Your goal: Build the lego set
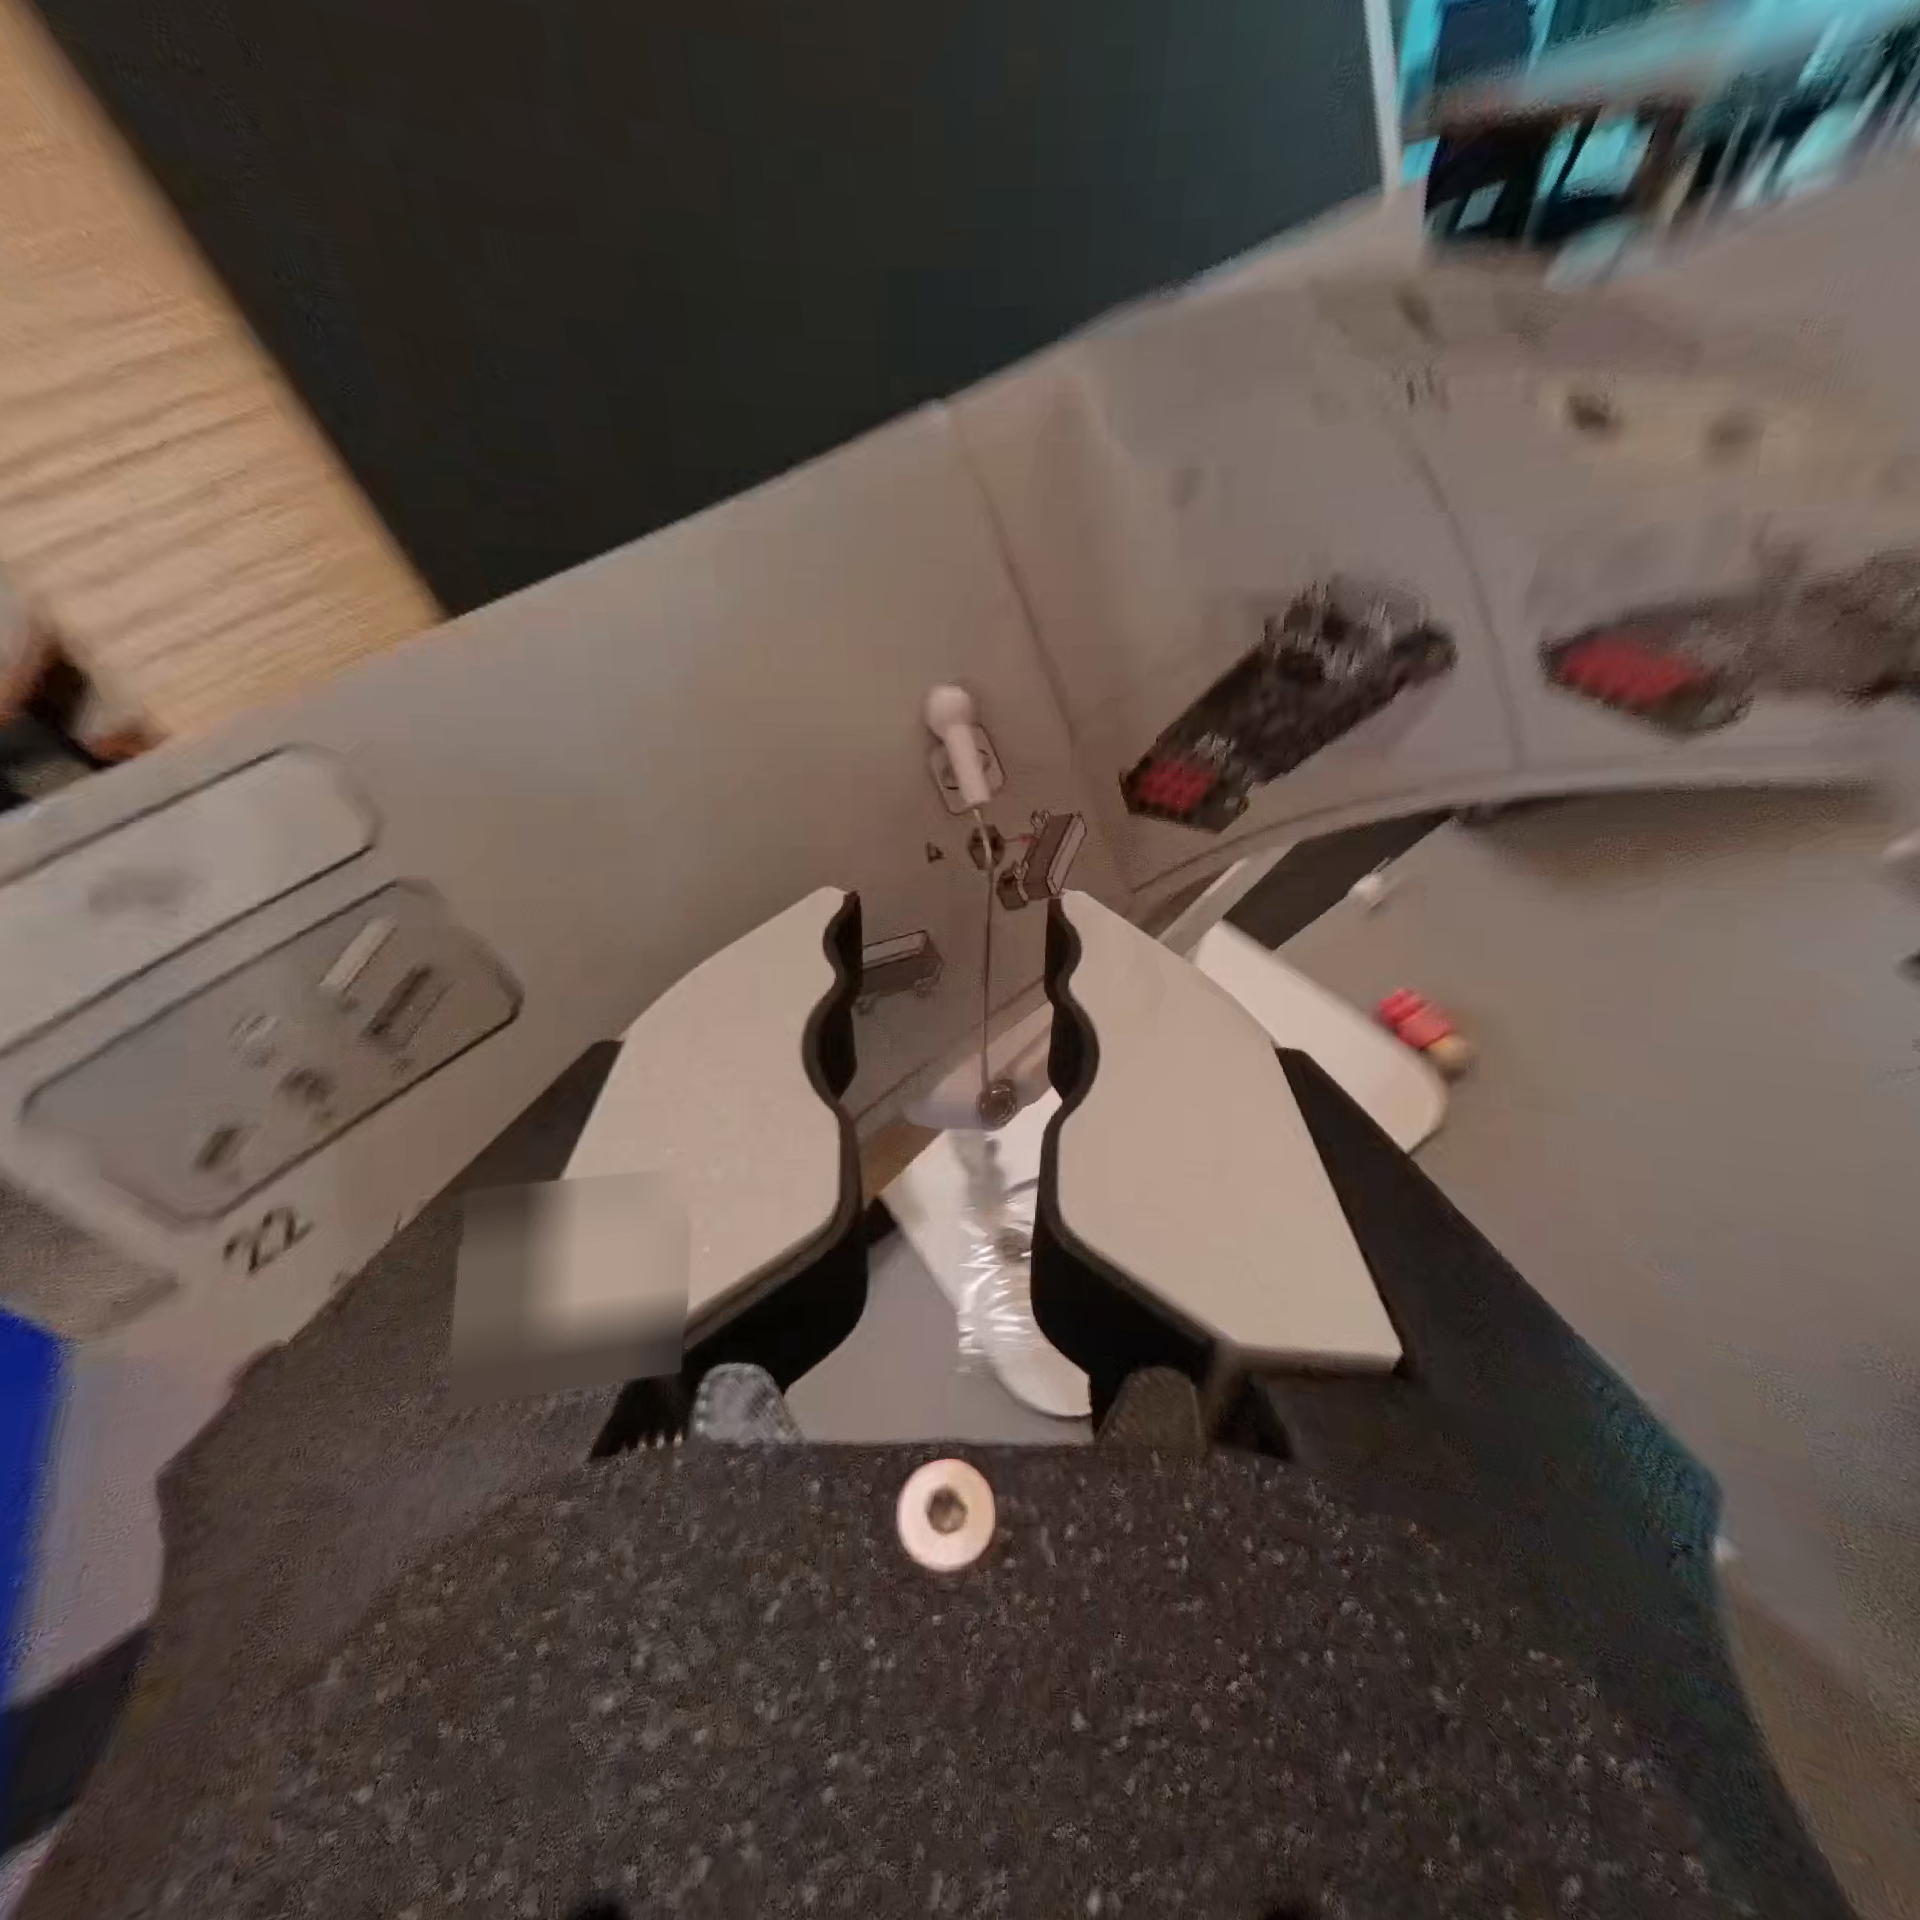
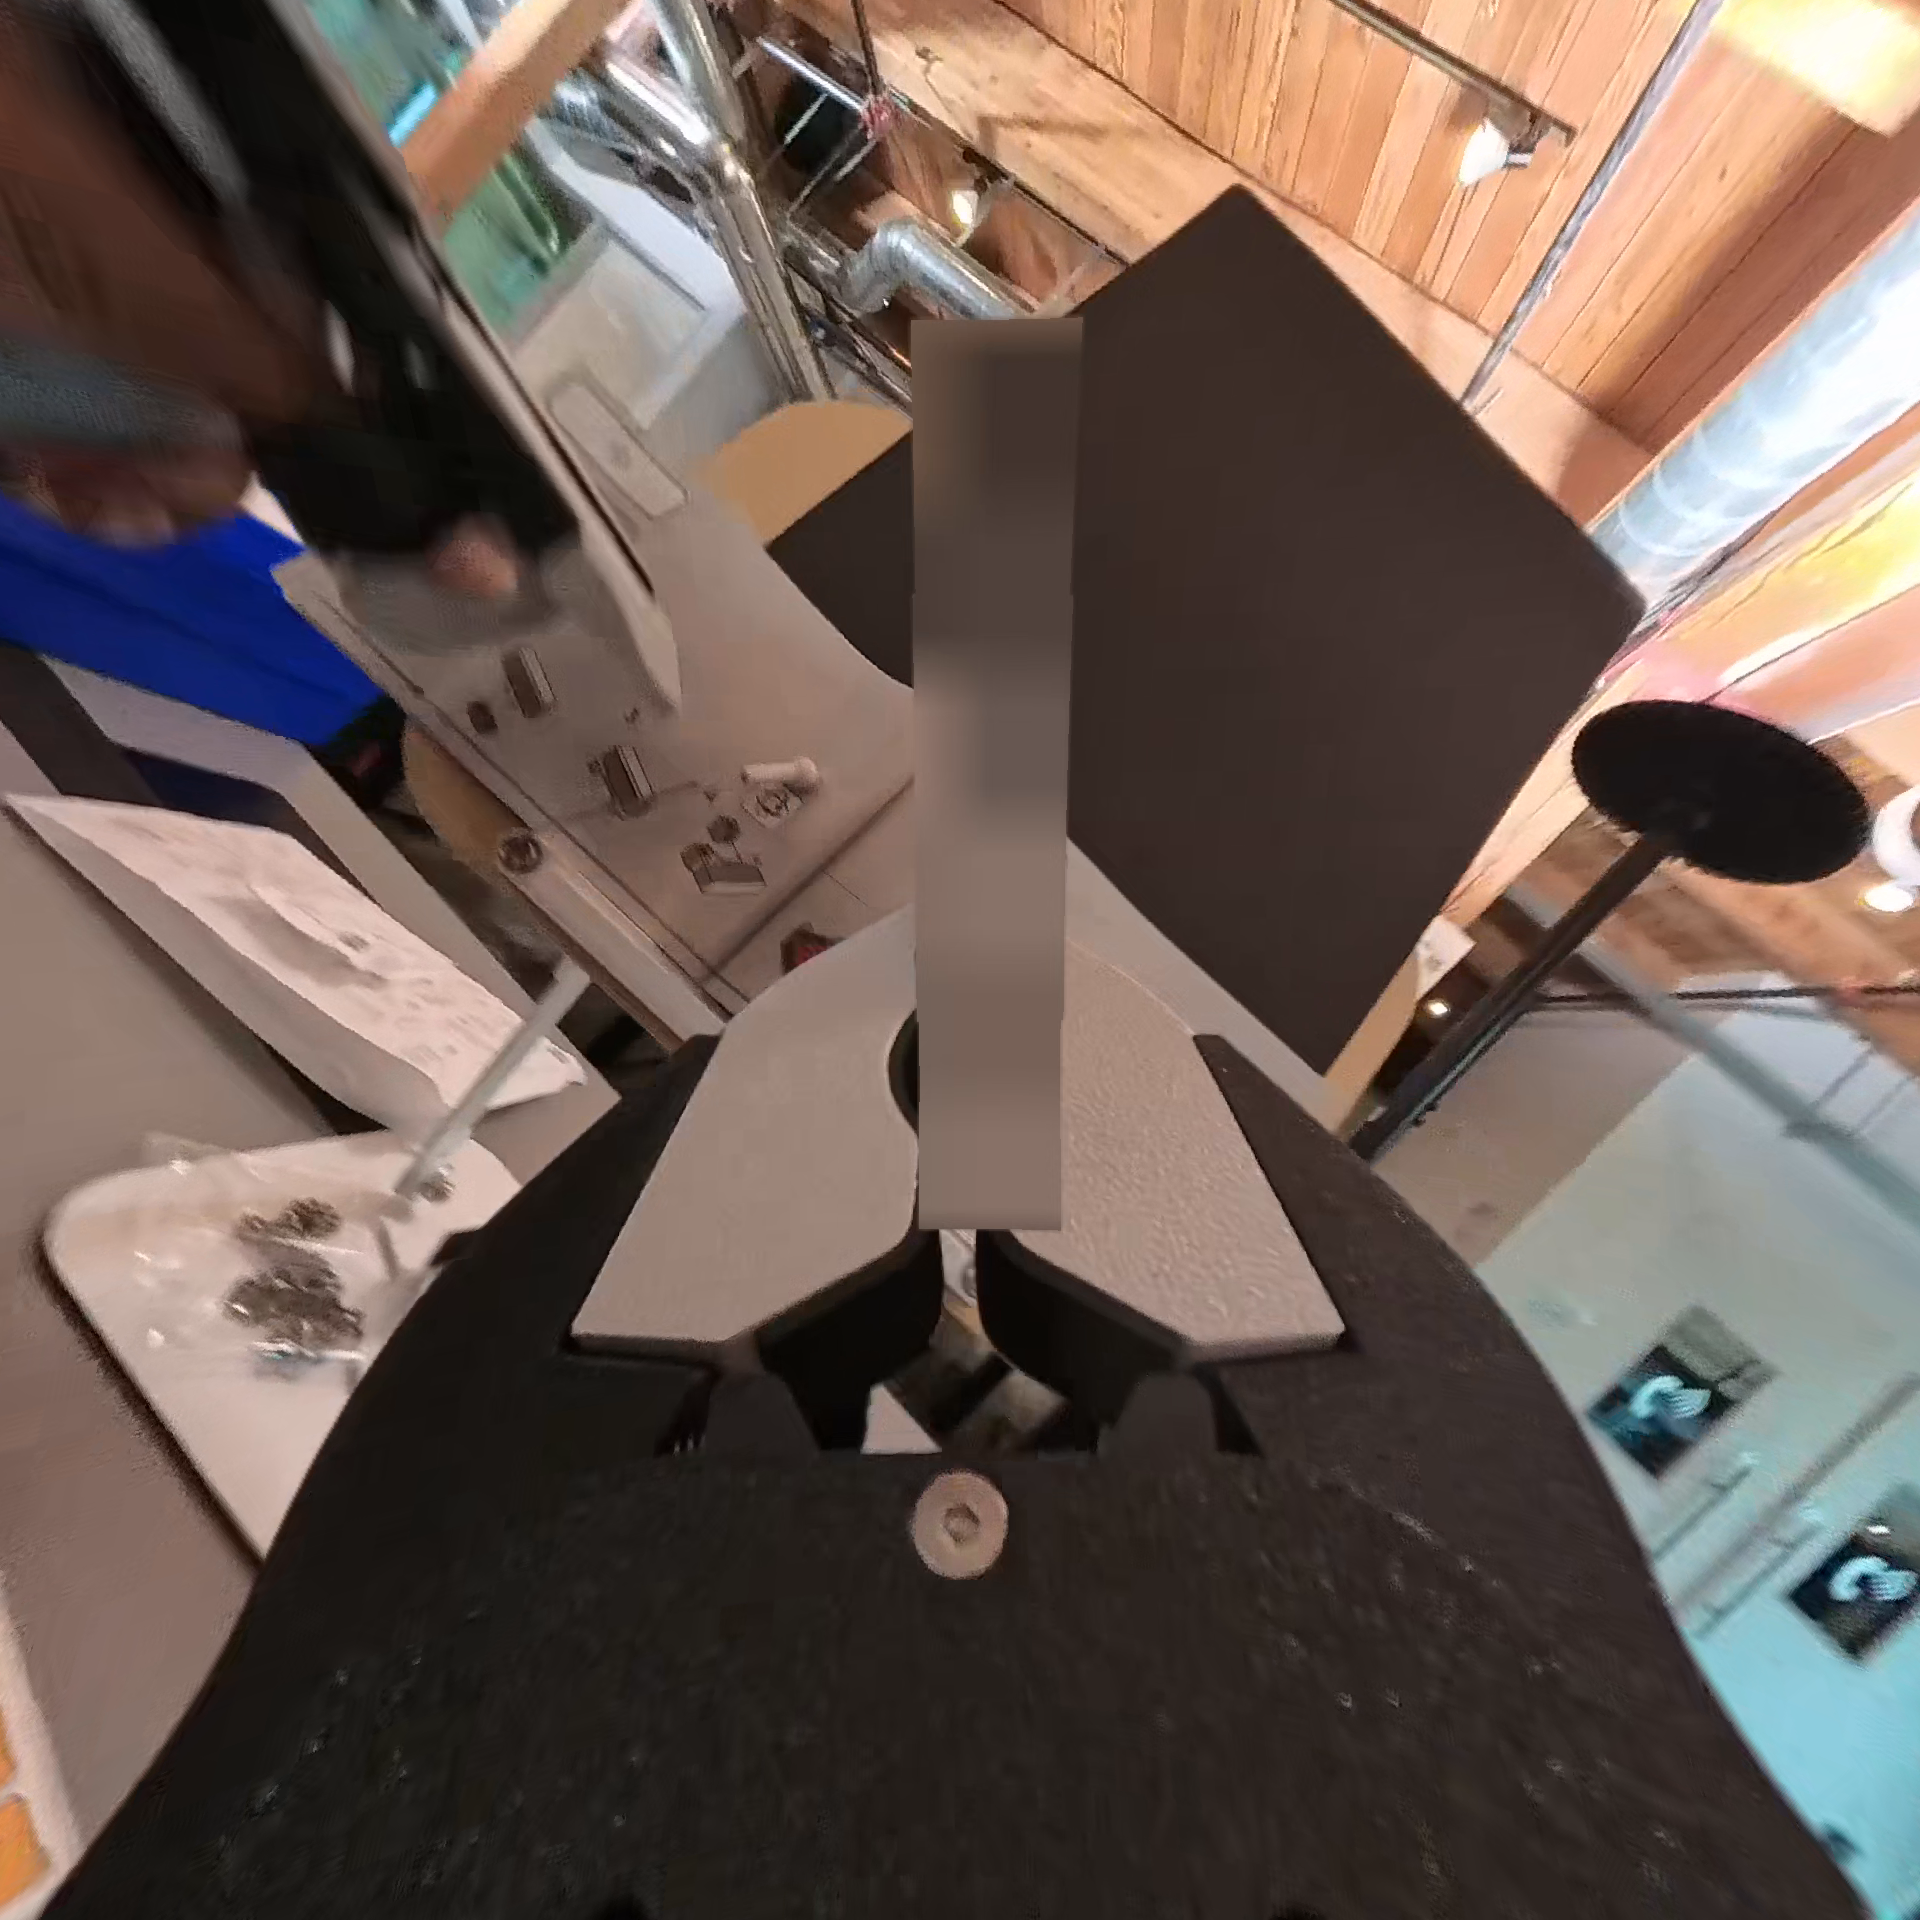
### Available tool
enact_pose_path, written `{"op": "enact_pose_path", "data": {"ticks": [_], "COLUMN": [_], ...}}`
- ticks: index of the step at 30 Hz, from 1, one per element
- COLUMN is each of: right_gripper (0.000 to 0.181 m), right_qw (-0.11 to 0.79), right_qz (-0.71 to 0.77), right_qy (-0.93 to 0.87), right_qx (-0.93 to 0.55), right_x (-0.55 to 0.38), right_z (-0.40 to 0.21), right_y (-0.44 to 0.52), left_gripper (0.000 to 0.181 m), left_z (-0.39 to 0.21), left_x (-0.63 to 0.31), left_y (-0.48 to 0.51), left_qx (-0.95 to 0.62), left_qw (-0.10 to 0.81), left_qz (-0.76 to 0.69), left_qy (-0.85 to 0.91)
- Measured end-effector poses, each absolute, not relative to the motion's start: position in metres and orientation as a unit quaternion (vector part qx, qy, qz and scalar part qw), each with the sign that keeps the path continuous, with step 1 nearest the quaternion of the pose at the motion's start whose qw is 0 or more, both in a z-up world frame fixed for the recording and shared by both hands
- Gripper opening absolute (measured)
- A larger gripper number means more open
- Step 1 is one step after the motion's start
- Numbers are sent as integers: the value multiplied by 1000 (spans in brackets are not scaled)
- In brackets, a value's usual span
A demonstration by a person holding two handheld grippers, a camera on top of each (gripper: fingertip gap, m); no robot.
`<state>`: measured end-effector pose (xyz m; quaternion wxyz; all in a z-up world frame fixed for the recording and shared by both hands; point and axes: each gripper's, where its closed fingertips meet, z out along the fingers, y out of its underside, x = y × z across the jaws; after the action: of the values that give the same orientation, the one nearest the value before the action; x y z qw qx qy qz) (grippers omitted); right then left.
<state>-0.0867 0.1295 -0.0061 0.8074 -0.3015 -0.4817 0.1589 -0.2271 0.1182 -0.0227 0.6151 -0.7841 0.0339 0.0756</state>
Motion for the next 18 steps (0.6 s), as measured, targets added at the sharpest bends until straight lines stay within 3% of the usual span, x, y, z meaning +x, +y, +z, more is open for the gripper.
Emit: {"op": "enact_pose_path", "data": {"ticks": [3, 5, 8, 18], "right_gripper": [0, 0, 0, 0], "right_qw": [797, 787, 769, 653], "right_qz": [186, 207, 232, 234], "right_qy": [-480, -480, -491, -604], "right_qx": [-317, -328, -336, -394], "right_x": [-96, -103, -120, -228], "right_z": [1, 4, 7, -37], "right_y": [123, 118, 108, 78], "left_gripper": [29, 4, 2, 4], "left_z": [-42, -54, -54, -83], "left_x": [-221, -232, -236, -255], "left_y": [142, 150, 146, 97], "left_qx": [-806, -816, -801, -603], "left_qw": [567, 537, 569, 719], "left_qz": [153, 200, 178, -281], "left_qy": [74, 79, 53, -202]}}
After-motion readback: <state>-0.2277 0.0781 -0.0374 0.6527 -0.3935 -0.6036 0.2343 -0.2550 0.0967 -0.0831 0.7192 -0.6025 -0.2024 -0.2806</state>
